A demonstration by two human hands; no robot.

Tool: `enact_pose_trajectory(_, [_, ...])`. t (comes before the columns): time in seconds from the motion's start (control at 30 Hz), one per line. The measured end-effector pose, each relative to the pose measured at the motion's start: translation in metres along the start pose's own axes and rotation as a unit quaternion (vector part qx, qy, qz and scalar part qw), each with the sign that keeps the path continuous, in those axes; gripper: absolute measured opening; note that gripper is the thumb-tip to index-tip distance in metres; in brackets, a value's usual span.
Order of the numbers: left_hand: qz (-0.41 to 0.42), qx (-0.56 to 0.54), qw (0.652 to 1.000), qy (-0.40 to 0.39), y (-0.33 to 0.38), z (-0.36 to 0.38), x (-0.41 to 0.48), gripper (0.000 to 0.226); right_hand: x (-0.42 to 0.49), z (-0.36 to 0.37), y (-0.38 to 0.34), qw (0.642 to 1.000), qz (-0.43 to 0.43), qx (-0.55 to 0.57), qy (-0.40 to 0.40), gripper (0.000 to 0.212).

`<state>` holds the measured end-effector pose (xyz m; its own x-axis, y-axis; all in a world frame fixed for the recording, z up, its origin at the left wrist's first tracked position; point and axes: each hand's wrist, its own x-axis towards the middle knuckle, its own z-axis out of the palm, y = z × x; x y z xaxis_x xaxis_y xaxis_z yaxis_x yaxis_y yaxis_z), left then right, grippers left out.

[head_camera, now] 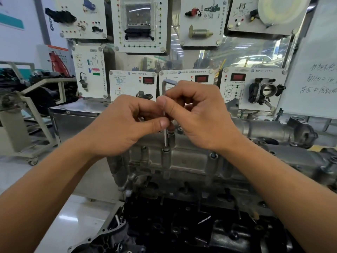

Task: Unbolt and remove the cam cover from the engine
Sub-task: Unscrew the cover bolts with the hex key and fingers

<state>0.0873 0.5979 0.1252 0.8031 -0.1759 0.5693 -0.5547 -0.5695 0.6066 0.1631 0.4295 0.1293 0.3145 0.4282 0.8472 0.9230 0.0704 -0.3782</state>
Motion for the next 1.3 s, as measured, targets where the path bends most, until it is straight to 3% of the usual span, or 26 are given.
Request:
enact_pose_trajectory(0.3, [0.015, 0.001, 1.000, 0.017, -0.001, 0.002, 0.000, 0.020, 0.000, 0.000, -0.001, 0.999, -0.005, -0.031, -0.034, 0.017])
enact_pose_trajectory(0.63, [0.028, -0.011, 0.998, 0.054, -0.002, 0.009, 0.003, 0.023, -0.003, 0.003, -0.004, 1.000, 0.025, 0.005, 0.016, 0.018])
enact_pose_trajectory(0.97, [0.011, -0.042, 0.998, 0.049, -0.003, 0.011, 0.005, 0.021, -0.004, 0.003, -0.005, 1.000, 0.026, -0.008, 0.009, 0.021])
enact_pose_trajectory(1.3, [-0.008, -0.140, 0.990, -0.036, -0.001, 0.002, -0.006, 0.018, -0.009, 0.002, -0.006, 0.998, 0.025, 0.016, -0.052, 0.023])
